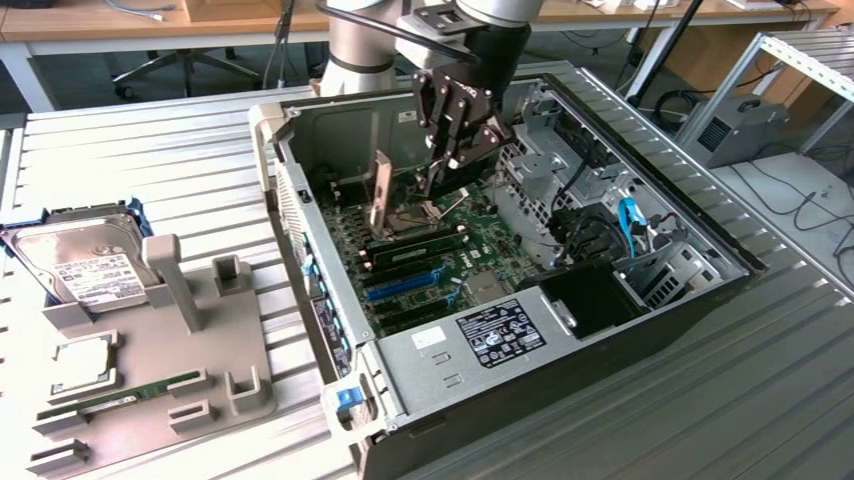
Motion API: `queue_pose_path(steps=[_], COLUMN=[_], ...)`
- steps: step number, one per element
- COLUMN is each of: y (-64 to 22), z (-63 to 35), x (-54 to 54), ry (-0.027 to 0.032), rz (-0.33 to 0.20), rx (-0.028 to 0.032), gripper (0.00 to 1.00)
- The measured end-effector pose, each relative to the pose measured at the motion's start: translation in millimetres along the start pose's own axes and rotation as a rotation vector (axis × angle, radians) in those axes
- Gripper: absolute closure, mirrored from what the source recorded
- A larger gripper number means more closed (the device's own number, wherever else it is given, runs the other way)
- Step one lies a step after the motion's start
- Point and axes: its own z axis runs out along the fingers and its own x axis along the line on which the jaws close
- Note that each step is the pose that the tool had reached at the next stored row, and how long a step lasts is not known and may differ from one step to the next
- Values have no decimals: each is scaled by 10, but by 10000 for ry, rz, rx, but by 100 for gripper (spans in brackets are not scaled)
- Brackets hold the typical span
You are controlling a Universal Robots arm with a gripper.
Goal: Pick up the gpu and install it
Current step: 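Insert the gpu into the slot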
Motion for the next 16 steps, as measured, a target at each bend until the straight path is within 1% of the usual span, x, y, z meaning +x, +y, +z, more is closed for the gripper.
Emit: queue_pose_path(steps=[9, 12, 16], y=[0, 0, -2], z=[0, 1, 5], x=[0, -1, -5], ry=[46, -3, -85], rz=[-539, -516, -57], rx=[-11, 3, 27], gripper=[74, 74, 74])
